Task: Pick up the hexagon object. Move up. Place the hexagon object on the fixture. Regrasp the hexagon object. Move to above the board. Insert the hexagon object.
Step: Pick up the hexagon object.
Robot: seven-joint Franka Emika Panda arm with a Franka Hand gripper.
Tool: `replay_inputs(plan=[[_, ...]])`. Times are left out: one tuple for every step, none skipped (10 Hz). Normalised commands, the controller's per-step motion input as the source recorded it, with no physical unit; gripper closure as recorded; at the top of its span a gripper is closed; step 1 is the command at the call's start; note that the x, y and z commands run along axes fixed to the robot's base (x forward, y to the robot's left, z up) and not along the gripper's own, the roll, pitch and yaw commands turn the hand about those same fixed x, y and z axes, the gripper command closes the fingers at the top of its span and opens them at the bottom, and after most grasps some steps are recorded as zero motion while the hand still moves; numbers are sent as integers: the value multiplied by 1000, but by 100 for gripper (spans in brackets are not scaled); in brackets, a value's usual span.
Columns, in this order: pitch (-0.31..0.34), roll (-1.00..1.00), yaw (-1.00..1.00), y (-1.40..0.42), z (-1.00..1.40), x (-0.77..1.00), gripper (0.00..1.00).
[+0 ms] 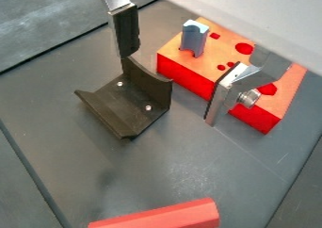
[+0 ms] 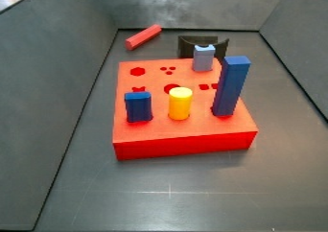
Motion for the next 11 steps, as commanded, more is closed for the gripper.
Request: replay_inputs(plan=[[-30, -39, -43, 63, -54, -34, 0], [0, -17, -617, 320, -394, 0, 0], [43, 0, -569, 429, -654, 151, 0], [3, 0, -449, 540, -637, 309, 0], [0, 0, -246, 717, -649, 226, 0], [0, -16, -171, 771, -677, 114, 0], [0, -30, -154, 777, -691, 34, 0], [-6, -57, -197, 711, -694, 0, 0], [-74, -91, -366, 500, -694, -23, 0], [-164, -121, -414, 391, -669, -51, 0], [-291, -166, -526, 240, -414, 0, 0]])
